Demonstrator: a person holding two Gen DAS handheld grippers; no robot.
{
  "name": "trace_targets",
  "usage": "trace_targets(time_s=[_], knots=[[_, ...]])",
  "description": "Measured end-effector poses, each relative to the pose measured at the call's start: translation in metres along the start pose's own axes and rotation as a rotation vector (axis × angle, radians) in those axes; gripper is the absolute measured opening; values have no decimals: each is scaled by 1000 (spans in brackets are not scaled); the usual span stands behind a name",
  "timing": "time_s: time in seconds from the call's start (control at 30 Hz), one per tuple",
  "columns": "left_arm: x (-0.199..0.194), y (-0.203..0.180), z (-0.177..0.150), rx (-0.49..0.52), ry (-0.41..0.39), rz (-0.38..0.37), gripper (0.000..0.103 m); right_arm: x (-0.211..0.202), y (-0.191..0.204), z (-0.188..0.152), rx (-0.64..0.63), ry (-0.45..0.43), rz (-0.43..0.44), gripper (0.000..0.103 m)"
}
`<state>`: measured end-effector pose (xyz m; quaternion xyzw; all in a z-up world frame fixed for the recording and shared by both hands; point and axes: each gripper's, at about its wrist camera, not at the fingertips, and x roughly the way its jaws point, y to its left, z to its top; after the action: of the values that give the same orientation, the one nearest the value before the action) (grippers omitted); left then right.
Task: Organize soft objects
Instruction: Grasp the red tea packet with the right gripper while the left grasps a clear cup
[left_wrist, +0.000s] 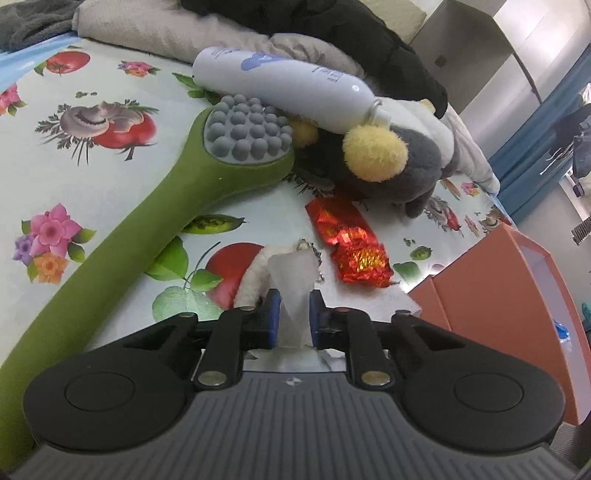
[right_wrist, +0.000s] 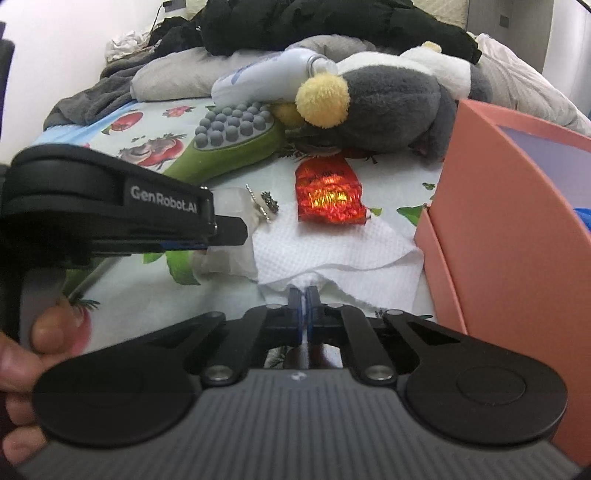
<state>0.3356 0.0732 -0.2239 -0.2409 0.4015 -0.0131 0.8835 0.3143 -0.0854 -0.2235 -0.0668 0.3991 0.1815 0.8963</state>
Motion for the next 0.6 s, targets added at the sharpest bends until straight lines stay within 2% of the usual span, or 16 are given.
trace_targets(time_s=[0.13,0.33,0.6], knots=[[-15,-2,1,3,-29,-10,16,-17,1,0,-7,-19,-3,6],[-57,-8,-5,13,-61,-19,16,-52,6,-7,-27,-37,-1,6],[-120,-3,-44,-7,-55,-7,16,-98,14,-37,-49,2,29,6]])
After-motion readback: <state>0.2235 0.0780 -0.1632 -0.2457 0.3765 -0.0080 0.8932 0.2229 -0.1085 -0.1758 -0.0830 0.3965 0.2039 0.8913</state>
